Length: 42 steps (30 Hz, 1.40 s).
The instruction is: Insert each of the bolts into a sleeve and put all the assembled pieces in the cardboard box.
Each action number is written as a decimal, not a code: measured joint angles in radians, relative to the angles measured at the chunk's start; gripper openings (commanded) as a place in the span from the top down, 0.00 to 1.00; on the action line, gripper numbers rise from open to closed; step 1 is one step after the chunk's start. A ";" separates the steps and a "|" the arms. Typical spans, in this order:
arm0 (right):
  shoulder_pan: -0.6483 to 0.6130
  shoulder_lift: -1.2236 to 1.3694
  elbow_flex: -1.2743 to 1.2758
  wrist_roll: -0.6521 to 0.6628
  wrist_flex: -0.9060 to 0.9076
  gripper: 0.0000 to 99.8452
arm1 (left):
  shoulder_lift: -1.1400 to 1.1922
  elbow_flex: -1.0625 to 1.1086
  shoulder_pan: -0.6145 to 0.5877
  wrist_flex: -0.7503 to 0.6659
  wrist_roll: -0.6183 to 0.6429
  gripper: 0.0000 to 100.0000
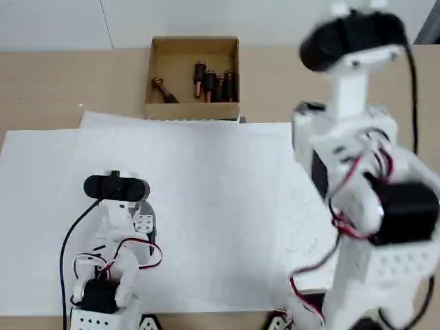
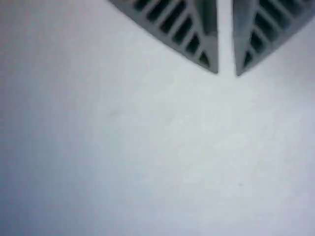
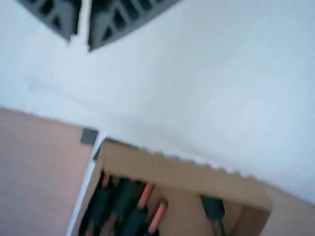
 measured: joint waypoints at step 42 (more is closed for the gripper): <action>0.061 -1.250 1.998 -0.037 -0.677 1.00 | 0.000 0.000 0.000 0.000 0.000 0.99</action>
